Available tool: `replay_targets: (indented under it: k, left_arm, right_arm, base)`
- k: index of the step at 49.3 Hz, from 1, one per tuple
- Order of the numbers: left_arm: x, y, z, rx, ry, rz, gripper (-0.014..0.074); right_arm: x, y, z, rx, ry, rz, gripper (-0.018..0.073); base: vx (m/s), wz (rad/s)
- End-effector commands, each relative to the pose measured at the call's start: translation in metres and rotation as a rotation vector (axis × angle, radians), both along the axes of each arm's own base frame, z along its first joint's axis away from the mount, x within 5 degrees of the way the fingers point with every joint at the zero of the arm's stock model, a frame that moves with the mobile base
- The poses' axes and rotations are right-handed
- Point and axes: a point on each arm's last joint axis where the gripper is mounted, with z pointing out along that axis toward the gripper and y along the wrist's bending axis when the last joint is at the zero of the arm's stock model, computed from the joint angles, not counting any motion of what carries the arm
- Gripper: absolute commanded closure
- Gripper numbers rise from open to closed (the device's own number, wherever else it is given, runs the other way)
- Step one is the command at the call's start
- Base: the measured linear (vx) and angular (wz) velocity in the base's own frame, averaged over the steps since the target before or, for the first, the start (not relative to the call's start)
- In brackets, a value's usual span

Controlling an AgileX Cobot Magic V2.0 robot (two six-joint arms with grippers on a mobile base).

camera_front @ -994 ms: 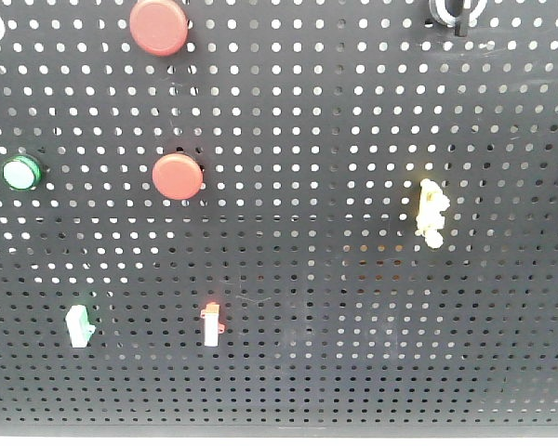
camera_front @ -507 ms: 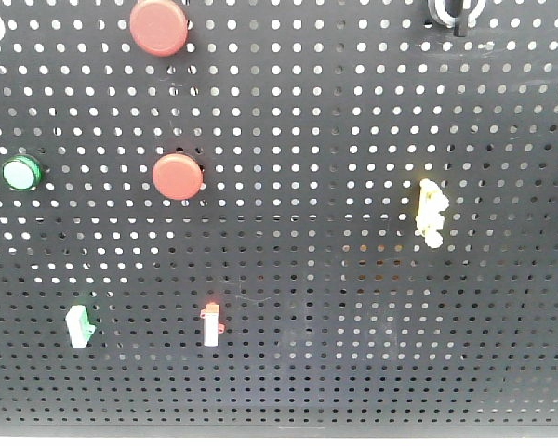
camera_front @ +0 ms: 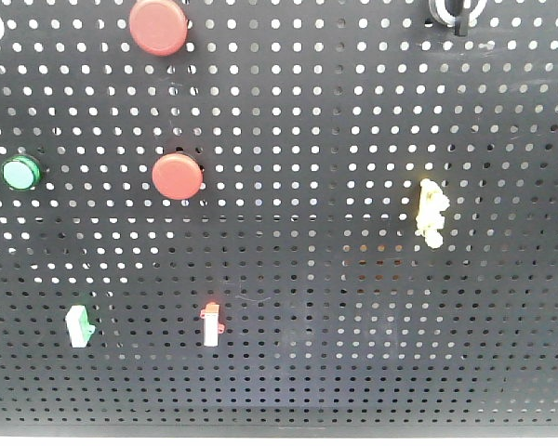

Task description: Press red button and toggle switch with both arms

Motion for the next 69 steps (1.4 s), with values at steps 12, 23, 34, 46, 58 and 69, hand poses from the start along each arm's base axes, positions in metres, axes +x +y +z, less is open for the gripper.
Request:
replay_targets:
  k: [12, 23, 34, 46, 58, 69]
  left_arm:
    - [0.027, -0.058, 0.034, 0.065, -0.119, -0.168, 0.0594]
    - [0.055, -0.078, 0.044, 0.066, -0.108, -0.171, 0.0594]
    - [0.086, -0.091, 0.037, 0.080, -0.098, -0.143, 0.0594]
    - [0.097, -0.088, 0.033, 0.068, -0.094, -0.114, 0.0594]
    - [0.070, -0.076, 0.037, 0.112, 0.018, -0.160, 0.0594]
    - [0.032, -0.052, 0.027, 0.112, 0.017, -0.163, 0.0594]
  right_arm:
    - [-0.002, -0.001, 0.016, -0.024, -0.100, -0.010, 0.0562]
    - [-0.002, -0.001, 0.016, -0.034, -0.100, -0.011, 0.0562]
    - [-0.002, -0.001, 0.016, -0.068, -0.096, -0.016, 0.0562]
    - [-0.002, -0.001, 0.016, -0.065, -0.095, -0.014, 0.0562]
    - [-0.002, 0.002, 0.015, 0.046, -0.091, 0.030, 0.0562]
    - [-0.001, 0.010, 0.008, -0.048, -0.015, 0.111, 0.0562]
  base:
    - [0.00, 0.00]
    - [0.00, 0.00]
    - [0.00, 0.00]
    - [0.00, 0.00]
    - [0.00, 0.00]
    - [0.00, 0.00]
